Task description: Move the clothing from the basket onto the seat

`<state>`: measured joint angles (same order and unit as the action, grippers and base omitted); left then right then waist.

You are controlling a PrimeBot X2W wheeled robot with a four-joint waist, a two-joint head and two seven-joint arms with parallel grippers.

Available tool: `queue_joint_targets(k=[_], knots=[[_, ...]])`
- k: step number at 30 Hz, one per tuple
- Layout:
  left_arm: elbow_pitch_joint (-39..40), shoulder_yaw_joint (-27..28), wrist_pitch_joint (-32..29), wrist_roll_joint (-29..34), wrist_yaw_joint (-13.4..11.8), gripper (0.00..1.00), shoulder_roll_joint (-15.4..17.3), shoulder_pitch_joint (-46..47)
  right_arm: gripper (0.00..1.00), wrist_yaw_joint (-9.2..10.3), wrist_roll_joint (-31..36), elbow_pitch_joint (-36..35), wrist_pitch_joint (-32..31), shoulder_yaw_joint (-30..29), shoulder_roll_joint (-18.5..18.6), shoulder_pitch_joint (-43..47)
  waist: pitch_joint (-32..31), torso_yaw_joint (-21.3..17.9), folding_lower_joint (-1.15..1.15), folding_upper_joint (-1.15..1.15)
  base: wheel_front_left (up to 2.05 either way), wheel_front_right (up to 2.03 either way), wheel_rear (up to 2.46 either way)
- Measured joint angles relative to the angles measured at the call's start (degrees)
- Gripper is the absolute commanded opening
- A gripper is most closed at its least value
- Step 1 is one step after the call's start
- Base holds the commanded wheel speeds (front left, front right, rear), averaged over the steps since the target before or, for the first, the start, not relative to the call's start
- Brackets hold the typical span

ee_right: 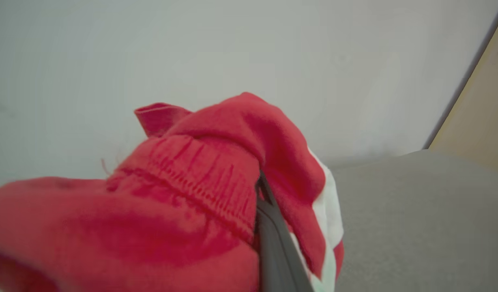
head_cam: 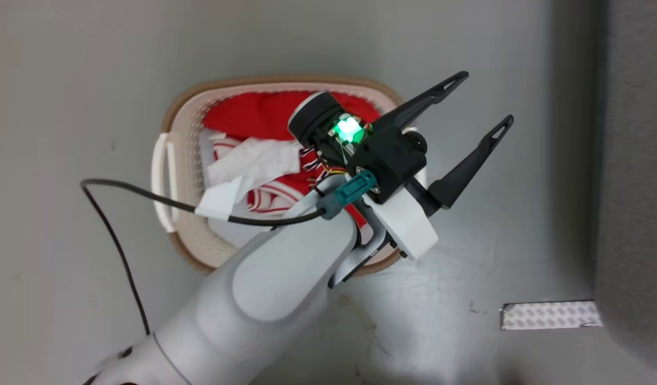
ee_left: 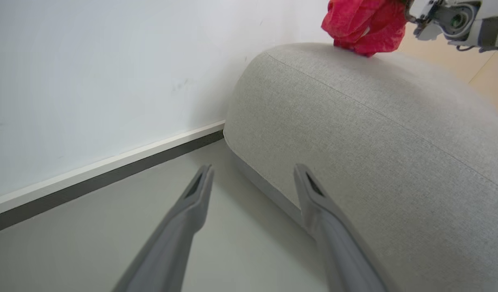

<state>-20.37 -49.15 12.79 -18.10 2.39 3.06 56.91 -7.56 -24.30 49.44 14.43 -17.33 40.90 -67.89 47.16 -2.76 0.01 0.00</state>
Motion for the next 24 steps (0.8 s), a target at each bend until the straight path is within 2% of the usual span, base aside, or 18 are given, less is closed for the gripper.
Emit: queue_joint_targets(k=[5,6,7,8,9,19,24], knots=[[-0.08,0.21,0.44,-0.54,-0.82,1.0,0.21,-0.78,0.0,0.01,4.41,6.78,0.38,-1.85,-4.24,-0.14,1.85,1.8,0.0,0.0,0.0,0.0,0.0],[-0.23,0.42,0.49,-0.58,-0.97,1.0,0.51,-0.99,0.15,0.01,4.92,7.39,0.55,-1.72,-5.39,-0.07,1.84,1.84,0.01,0.0,0.0,0.0,0.0],[-0.32,0.75,0.64,-0.79,-1.35,1.0,0.83,-1.33,0.36,0.01,5.13,7.7,0.62,-1.65,-6.43,0.09,1.67,1.79,0.0,0.0,0.0,0.0,0.0],[-0.36,1.03,0.92,-1.09,-1.45,1.0,1.09,-1.7,0.81,0.0,5.33,7.57,0.62,-1.7,-7.14,0.34,1.38,1.64,0.0,0.0,0.0,0.0,0.0],[-0.53,1.24,0.97,-1.14,-1.52,1.0,1.45,-2.13,1.0,0.01,5.72,7.02,0.62,-1.79,-7.79,0.92,0.94,1.42,0.0,0.0,0.0,0.0,0.0],[-3.47,3.08,1.92,-4.86,-1.24,1.0,4.05,-9.52,1.0,0.0,7.71,-2.23,0.6,0.92,-12.58,16.47,-7.62,-0.83,-0.01,0.0,0.0,0.0,0.0],[-4.03,6.32,2.19,-7.32,-2.3,1.0,4.94,-15.29,1.0,0.01,9.13,-9.4,0.6,-1.14,-16.35,26.38,-14.06,-1.47,-0.02,0.0,0.0,0.0,0.0]])
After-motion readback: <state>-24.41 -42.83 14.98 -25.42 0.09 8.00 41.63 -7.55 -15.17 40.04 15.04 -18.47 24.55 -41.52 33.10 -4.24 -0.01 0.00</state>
